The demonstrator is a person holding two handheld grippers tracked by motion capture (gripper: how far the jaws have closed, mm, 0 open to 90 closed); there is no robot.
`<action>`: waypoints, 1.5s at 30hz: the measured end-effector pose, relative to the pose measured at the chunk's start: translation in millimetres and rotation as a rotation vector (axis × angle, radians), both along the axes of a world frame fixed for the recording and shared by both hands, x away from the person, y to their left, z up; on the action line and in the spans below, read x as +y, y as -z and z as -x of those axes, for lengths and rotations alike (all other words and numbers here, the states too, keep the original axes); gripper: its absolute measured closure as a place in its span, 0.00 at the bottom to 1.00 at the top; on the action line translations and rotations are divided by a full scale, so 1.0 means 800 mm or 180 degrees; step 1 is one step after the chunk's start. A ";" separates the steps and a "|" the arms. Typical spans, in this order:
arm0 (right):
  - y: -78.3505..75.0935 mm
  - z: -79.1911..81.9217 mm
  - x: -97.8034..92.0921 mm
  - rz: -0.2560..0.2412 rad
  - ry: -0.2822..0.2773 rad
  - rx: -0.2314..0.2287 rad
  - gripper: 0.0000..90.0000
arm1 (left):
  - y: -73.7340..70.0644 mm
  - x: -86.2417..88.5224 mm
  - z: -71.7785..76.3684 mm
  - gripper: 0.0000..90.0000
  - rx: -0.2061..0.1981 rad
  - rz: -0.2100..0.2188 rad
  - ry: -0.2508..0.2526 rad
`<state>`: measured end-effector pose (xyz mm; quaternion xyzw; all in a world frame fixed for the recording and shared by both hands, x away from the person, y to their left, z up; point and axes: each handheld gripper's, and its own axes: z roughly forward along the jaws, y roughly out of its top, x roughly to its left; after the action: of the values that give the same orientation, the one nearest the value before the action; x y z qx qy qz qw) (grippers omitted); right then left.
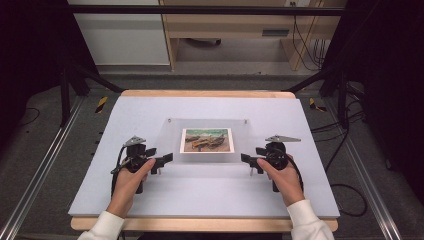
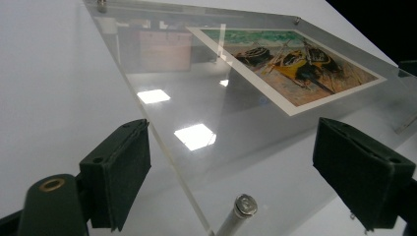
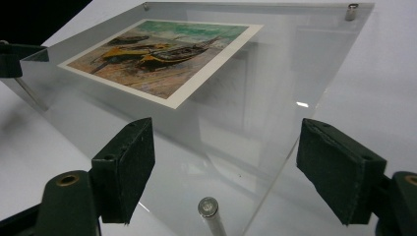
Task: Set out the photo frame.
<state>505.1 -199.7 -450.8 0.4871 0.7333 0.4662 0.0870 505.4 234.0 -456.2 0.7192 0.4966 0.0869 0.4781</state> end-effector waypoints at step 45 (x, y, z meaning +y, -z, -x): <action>0.010 -0.013 -0.004 -0.0400 -0.0009 0.0436 0.23 | 0.010 -0.003 -0.011 0.15 0.0225 0.0272 0.0101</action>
<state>515.3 -202.6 -459.2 0.5213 0.7075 0.4771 0.0053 514.5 231.5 -464.1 0.7085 0.5049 0.0325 0.4919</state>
